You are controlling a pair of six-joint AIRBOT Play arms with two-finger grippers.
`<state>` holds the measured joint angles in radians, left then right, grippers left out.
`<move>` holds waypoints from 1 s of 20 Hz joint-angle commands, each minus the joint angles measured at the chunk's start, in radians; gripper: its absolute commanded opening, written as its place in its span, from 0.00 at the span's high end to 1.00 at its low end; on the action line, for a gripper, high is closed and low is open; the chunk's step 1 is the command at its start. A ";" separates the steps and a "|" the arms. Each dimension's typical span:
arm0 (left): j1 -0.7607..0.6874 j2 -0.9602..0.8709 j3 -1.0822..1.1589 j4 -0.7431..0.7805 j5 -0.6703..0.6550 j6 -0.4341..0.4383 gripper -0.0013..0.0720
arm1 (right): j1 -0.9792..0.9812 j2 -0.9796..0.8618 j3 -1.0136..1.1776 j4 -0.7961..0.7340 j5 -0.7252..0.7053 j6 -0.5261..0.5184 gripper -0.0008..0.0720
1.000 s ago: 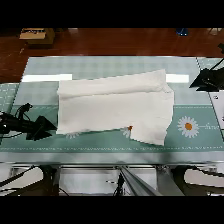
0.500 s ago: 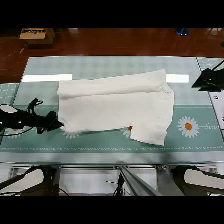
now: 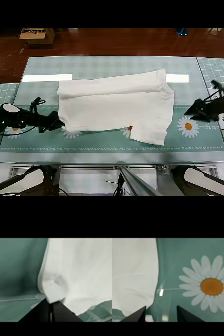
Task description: Fold the shirts.
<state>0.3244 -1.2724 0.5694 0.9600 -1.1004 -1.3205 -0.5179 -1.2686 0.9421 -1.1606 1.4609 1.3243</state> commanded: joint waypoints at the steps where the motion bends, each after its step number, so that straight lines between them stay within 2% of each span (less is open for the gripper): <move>1: -0.001 0.003 0.001 -0.003 -0.016 0.004 0.95 | -0.008 0.028 -0.225 0.121 -0.136 -0.050 0.34; 4: -0.001 0.003 0.001 -0.003 -0.027 0.011 0.95 | 0.028 0.028 -0.304 0.200 -0.247 -0.069 0.34; 7: -0.001 0.003 0.001 -0.003 -0.027 0.011 0.95 | 0.122 0.028 -0.319 0.208 -0.343 -0.068 0.34; 10: 0.000 0.003 0.003 -0.011 -0.024 0.039 0.95 | 0.219 0.019 -0.319 0.197 -0.466 0.021 0.35; 13: 0.000 0.003 0.006 -0.019 -0.013 0.045 0.95 | 0.307 -0.024 -0.319 0.161 -0.469 0.061 0.51; 16: 0.000 0.004 0.006 -0.027 -0.012 0.046 0.95 | 0.336 -0.017 -0.306 0.175 -0.447 0.002 0.85; 17: 0.000 0.011 0.006 -0.055 -0.014 0.063 0.95 | 0.329 0.005 -0.289 0.171 -0.422 -0.024 0.91; 18: 0.000 0.022 0.013 -0.103 -0.021 0.097 0.95 | 0.317 0.042 -0.261 0.158 -0.401 -0.031 0.95; 20: 0.000 0.051 0.051 -0.233 -0.044 0.153 0.95 | 0.283 0.133 -0.190 0.160 -0.396 -0.029 0.95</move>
<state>0.3244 -1.2495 0.5903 0.8932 -1.0943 -1.2339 -0.2176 -1.2175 0.6853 -1.0134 1.0370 1.3163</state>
